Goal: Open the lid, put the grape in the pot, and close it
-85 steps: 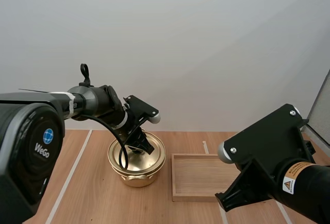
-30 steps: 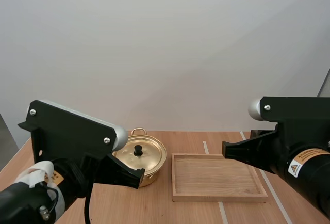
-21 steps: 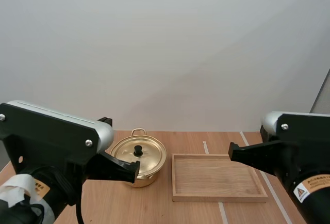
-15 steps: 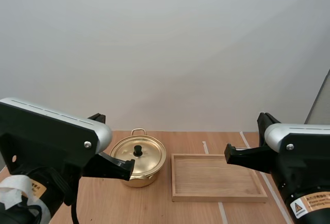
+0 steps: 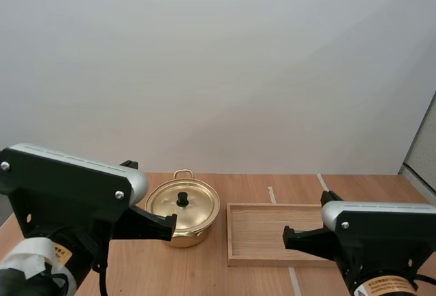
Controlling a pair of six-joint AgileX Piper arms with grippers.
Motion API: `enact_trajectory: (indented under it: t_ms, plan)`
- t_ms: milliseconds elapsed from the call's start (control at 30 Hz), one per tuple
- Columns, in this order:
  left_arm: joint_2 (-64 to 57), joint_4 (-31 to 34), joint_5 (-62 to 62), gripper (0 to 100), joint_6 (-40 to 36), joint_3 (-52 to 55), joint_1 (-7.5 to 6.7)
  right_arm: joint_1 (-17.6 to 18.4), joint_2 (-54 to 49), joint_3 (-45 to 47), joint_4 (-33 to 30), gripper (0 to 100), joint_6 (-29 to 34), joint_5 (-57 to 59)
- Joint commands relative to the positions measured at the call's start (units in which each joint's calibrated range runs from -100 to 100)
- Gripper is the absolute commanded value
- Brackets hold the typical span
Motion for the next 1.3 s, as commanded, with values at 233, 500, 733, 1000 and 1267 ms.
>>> enact_trajectory:
  t_ms: [233,500,733,1000,1267]
  plan:
    - [-6.2,0.0,-17.4,0,-3.2,13.9,0.96,-0.3,-3.1,10.8,0.7,0,0.2,-12.8]
    - [-11.9,0.0,-19.5,0,-4.0,25.0,0.96,-0.8,-3.1,10.8,1.3,0,0.2,-10.7]
    - [-11.9,1.2,-23.1,0,-7.1,30.8,1.07,-0.9,-3.1,10.8,1.3,0,0.2,-6.3]
    - [-11.9,7.1,-11.6,0,-16.1,30.8,1.43,-0.9,-3.1,10.8,1.8,0,0.2,14.1]
    - [-11.9,8.1,-9.8,0,-17.7,30.8,1.82,-0.9,-3.1,10.8,1.8,0,0.1,15.8]
